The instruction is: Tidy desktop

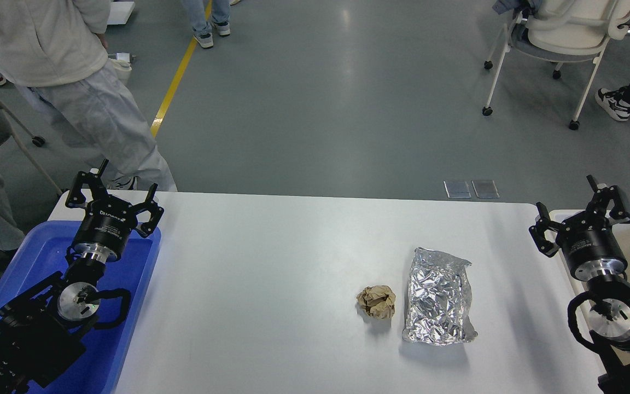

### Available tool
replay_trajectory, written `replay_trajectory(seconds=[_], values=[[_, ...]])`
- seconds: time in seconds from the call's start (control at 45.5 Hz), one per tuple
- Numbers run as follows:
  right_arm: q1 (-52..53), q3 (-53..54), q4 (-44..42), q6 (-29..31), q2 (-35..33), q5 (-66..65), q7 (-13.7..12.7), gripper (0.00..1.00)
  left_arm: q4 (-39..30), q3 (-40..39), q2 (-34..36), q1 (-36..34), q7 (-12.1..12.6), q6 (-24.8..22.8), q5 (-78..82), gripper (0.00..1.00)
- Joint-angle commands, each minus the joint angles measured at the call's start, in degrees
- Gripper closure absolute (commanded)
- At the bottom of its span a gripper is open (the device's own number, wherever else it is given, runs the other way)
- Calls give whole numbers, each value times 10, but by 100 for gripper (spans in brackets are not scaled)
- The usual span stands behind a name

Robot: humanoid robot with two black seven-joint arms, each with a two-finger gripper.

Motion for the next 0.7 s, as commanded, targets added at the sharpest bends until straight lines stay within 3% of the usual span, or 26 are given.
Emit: replay_trajectory(seconds=[0.0,0.308,0.681], values=[[-1,-18,36,-10,-20,0,-55,0,0,0,0,0,0,0,0,0],[-4,-146,109,-13,-118,-20,-48,0,0,0,0,1,0,0,0,0],[-9,-203,183,-62,-160,-263,-38,0,0,0,0,0,0,0,0,0]])
